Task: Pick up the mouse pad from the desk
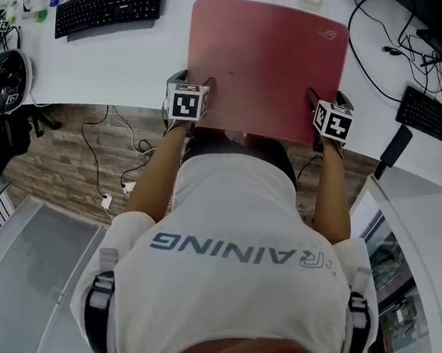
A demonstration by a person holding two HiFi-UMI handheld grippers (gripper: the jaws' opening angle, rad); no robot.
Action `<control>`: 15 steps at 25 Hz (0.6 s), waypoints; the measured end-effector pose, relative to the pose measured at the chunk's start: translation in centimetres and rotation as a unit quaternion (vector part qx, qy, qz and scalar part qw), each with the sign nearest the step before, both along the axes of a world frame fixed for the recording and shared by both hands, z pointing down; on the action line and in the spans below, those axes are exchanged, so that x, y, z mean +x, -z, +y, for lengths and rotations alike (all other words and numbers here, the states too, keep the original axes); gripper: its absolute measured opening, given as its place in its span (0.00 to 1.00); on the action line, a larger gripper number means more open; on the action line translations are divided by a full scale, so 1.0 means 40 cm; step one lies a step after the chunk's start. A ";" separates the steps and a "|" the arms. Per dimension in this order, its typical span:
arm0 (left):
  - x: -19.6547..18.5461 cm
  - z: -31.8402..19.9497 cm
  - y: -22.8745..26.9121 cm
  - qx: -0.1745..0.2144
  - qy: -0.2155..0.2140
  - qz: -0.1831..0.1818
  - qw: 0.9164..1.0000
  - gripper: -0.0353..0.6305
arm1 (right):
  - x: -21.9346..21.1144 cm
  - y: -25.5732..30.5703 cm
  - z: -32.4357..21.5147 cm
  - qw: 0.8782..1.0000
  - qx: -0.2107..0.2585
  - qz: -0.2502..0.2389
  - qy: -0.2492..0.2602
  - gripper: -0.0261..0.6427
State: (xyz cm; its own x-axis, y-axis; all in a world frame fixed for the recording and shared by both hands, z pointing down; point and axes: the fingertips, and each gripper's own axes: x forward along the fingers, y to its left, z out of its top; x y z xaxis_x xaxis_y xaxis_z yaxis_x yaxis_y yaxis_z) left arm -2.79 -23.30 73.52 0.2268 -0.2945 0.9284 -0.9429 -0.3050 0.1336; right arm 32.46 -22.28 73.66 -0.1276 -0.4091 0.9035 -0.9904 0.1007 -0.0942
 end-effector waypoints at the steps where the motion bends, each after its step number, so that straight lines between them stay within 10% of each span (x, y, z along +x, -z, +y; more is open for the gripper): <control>1: -0.001 -0.001 0.000 -0.001 0.001 0.000 1.000 0.54 | -0.001 0.000 0.001 1.000 0.000 0.000 -0.001 0.64; 15: 0.040 0.007 0.028 0.019 0.002 0.042 0.999 0.30 | -0.076 0.025 0.008 0.998 0.011 -0.028 0.058 0.27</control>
